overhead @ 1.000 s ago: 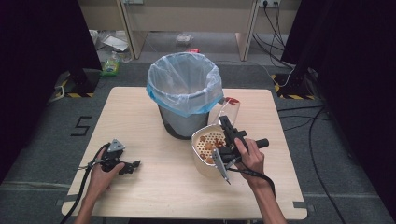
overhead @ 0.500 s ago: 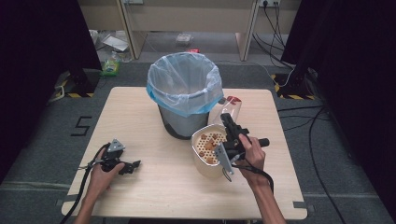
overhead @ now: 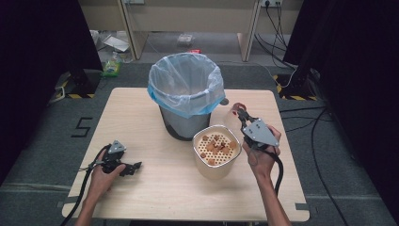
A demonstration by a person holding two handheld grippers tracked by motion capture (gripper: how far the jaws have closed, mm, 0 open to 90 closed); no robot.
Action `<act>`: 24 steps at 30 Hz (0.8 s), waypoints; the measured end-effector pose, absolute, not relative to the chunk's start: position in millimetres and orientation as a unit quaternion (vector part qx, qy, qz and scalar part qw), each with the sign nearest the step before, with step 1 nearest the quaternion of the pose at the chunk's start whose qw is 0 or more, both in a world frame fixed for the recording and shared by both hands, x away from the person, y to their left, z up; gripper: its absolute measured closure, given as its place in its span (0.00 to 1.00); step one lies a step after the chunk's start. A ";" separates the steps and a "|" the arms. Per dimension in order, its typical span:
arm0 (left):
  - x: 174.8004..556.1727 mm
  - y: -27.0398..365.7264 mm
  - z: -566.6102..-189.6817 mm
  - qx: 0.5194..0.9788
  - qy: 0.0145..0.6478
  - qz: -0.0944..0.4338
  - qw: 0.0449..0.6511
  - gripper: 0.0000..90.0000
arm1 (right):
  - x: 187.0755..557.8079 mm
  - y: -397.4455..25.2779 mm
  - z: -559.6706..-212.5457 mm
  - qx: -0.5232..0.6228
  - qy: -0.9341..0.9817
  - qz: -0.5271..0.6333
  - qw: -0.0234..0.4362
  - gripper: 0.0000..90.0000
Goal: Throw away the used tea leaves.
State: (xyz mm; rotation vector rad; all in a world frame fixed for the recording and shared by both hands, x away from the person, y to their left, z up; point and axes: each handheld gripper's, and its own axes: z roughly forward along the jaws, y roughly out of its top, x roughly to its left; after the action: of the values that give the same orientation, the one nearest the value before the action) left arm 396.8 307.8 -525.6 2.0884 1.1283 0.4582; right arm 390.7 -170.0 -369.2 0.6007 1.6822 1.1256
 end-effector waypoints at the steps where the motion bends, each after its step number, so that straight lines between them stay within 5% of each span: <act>1: 396.8 307.8 -525.6 0.808 0.437 0.177 0.354 0.00 | 391.1 -171.0 -369.3 0.253 0.693 0.468 0.487 0.97; 14: 396.9 307.9 -525.6 0.808 0.437 0.177 0.354 0.00 | 406.0 -191.5 -366.1 0.328 0.677 0.522 0.402 0.97; 24: 396.8 307.9 -525.6 0.808 0.436 0.177 0.354 0.00 | 418.9 -198.2 -355.8 0.341 0.679 0.529 0.379 0.97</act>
State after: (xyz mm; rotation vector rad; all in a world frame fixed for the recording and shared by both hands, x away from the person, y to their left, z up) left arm 396.8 307.9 -525.6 2.0891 1.1285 0.4576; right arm 418.9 -198.2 -355.8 0.8705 1.7348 1.3503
